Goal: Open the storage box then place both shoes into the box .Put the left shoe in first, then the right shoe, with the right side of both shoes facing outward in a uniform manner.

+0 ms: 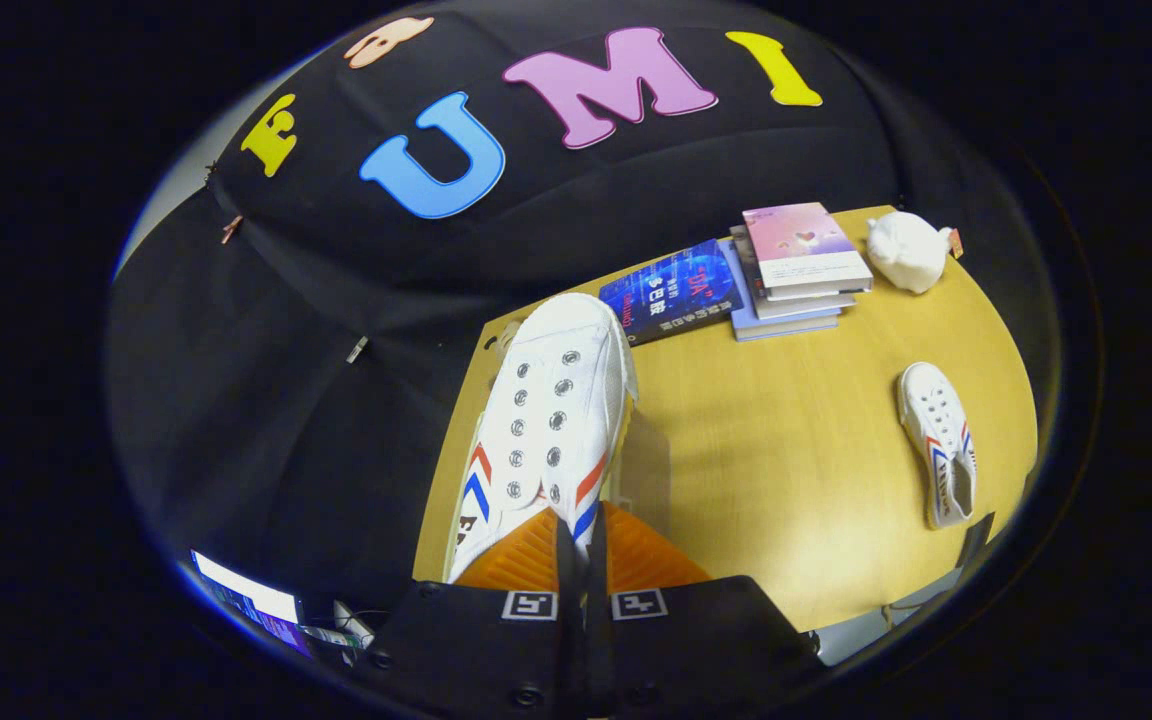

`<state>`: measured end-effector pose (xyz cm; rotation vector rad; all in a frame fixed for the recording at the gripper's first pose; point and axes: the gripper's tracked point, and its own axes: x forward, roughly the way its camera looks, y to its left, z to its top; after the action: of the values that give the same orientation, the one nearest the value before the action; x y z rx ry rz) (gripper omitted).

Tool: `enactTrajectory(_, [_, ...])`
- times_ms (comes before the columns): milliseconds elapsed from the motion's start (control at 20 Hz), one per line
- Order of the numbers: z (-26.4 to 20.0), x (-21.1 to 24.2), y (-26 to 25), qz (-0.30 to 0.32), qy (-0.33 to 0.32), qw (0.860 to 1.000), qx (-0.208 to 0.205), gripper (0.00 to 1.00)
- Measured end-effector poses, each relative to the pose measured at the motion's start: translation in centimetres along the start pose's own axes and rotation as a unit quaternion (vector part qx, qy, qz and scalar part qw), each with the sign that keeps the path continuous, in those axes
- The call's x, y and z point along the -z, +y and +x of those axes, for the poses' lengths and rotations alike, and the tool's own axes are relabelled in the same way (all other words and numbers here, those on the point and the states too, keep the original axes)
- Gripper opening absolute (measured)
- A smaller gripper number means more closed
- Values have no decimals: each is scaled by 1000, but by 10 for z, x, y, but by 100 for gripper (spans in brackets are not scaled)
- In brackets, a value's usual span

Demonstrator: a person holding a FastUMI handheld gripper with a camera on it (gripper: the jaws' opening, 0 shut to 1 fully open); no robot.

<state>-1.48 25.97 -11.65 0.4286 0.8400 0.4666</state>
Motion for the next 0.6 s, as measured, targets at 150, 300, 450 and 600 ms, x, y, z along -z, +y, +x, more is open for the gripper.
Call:
enactTrajectory(150, [28,16,26,8,20,1000,-7,5])
enactTrajectory(300, [56,39,42,-4,50,999,-3,5])
enactTrajectory(450, [84,64,44,-20,80,996,18,5])
enactTrajectory(600, [111,87,39,-28,109,993,46,5])
